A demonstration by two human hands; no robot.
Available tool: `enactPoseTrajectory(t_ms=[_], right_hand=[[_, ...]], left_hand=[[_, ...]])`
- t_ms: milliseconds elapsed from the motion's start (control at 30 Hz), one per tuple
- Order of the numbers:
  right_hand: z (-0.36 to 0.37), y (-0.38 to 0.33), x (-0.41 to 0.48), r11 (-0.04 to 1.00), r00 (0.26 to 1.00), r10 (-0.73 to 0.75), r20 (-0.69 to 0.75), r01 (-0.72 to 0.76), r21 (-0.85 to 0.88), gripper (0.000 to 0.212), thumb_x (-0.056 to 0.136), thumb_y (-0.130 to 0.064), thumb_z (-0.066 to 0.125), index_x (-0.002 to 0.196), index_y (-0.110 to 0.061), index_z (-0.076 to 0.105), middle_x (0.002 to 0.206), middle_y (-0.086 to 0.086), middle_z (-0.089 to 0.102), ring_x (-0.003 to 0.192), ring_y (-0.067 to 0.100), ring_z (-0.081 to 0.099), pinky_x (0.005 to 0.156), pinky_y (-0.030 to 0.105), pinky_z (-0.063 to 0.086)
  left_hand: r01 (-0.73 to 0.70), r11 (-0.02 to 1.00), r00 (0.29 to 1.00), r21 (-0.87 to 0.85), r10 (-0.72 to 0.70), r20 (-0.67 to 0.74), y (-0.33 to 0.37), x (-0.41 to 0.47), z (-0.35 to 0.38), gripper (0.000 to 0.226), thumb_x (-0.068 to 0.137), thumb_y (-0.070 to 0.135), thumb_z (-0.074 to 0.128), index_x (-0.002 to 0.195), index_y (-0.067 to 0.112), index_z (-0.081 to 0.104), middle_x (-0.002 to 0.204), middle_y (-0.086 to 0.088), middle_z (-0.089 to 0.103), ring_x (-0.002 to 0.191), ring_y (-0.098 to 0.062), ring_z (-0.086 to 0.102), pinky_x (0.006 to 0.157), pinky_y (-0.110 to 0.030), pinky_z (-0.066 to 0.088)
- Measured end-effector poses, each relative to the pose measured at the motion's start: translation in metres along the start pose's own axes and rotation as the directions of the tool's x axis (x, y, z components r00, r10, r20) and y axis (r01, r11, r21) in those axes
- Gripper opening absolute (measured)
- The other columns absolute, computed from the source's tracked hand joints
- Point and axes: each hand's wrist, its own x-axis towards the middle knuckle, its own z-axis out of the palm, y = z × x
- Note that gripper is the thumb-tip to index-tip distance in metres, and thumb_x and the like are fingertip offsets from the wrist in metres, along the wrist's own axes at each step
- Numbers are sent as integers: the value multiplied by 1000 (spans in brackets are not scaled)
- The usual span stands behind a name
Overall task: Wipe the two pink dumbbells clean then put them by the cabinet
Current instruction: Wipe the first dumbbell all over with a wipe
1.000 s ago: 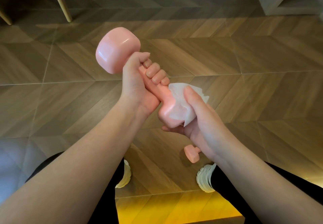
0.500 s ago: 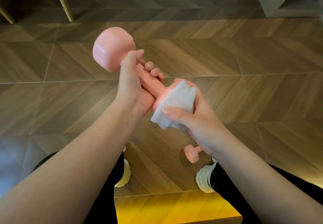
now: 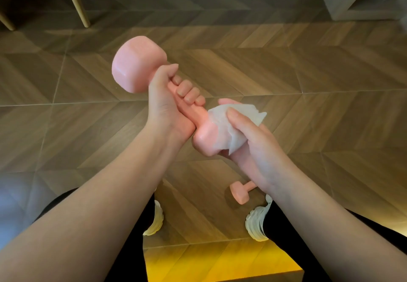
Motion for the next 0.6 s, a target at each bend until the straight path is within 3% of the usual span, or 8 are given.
enactPoseTrajectory(t_ms=[133, 233, 367, 500, 600], right_hand=[[-6, -2, 1, 981, 981, 105, 162, -129, 145, 47, 84, -20, 62, 131, -19, 55, 102, 0, 70, 87, 10, 69, 69, 25, 56], [-6, -3, 2, 985, 969, 116, 219, -141, 100, 56, 80, -12, 68, 133, -20, 54, 107, 3, 66, 92, 11, 69, 72, 25, 56], [1, 3, 2, 996, 986, 72, 151, -63, -65, 60, 64, -27, 82, 119, -21, 57, 92, -7, 71, 87, 9, 68, 70, 25, 56], [5, 10, 3, 995, 998, -33, 58, 38, -89, 34, 84, -37, 68, 111, -16, 67, 105, 5, 75, 99, 14, 70, 87, 29, 56], [2, 8, 4, 1000, 999, -24, 41, 25, -18, 36, 88, -40, 57, 113, -17, 67, 109, 3, 75, 103, 12, 70, 86, 26, 57]], left_hand=[[-45, 999, 998, 19, 44, 39, 3, -1, -3, 37, 91, 23, 49, 56, 22, 34, 45, 7, 22, 39, -12, 22, 42, -24, 27], [-66, 997, 995, 27, 63, 80, 6, -3, -3, 37, 91, 23, 48, 56, 21, 35, 45, 7, 22, 39, -12, 21, 42, -25, 27], [-66, 996, 992, 61, 59, 112, 4, -7, -2, 38, 91, 22, 49, 56, 21, 34, 44, 6, 24, 38, -12, 22, 40, -24, 28], [-68, 993, 990, 93, 56, 133, 1, -9, 3, 39, 92, 21, 48, 56, 21, 32, 43, 5, 23, 38, -13, 21, 40, -23, 27], [-74, 993, 988, 90, 61, 140, 2, -8, 6, 38, 91, 21, 48, 57, 21, 33, 44, 6, 23, 38, -13, 20, 41, -24, 27]])
